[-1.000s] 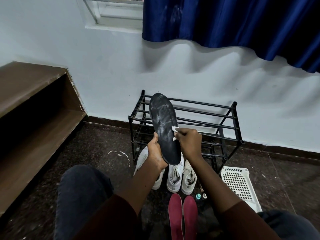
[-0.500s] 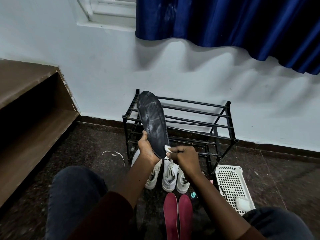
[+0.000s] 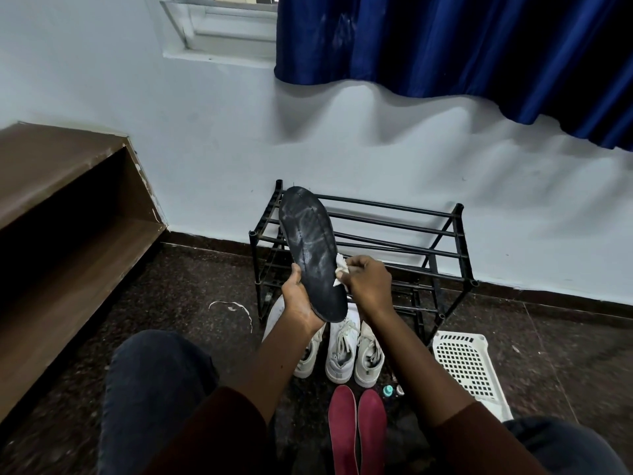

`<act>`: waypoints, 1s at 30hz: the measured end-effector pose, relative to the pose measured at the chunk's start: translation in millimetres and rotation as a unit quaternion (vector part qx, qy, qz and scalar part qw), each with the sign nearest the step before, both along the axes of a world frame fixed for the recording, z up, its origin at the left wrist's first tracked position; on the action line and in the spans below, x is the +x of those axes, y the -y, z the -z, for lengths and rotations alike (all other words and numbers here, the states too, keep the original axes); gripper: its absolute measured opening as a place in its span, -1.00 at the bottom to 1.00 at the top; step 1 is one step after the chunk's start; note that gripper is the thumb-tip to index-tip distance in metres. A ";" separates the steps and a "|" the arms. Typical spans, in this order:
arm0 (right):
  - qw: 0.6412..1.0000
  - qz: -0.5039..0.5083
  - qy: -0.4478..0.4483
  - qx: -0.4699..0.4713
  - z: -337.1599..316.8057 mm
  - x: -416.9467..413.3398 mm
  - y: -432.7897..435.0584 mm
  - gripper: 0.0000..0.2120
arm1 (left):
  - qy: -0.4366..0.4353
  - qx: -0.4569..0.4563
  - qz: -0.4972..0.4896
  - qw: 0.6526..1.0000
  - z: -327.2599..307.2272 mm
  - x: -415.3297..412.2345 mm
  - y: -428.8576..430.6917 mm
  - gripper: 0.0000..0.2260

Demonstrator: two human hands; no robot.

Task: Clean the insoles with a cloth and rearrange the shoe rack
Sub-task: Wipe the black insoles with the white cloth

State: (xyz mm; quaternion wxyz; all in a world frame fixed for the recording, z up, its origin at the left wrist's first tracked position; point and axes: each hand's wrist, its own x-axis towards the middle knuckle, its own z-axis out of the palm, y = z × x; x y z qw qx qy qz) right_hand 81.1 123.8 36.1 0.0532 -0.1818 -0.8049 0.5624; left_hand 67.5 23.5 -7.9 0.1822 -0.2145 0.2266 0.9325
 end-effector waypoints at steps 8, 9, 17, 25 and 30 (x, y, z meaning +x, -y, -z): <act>0.994 -0.036 0.067 0.082 0.7 25.4 -10.0 -0.94 | 0.009 0.003 -0.004 1.000 5.2 -0.7 -5.2 -0.49; 0.993 -0.040 0.082 0.079 1.1 28.0 -11.1 -0.95 | 0.007 0.008 -0.007 1.000 6.7 -1.5 -5.9 -0.49; 0.967 -0.156 0.159 0.126 -27.9 42.2 -37.9 -0.91 | -0.054 0.051 0.006 0.997 6.1 -7.3 4.4 -0.51; 0.873 -0.211 -0.108 0.427 -17.7 34.1 -3.9 -0.71 | -0.086 0.039 0.091 0.991 6.2 6.1 -10.1 -0.38; 0.855 -0.266 -0.108 0.432 -6.3 46.8 7.7 -0.76 | -0.096 0.064 0.074 0.991 6.1 3.4 -3.0 -0.41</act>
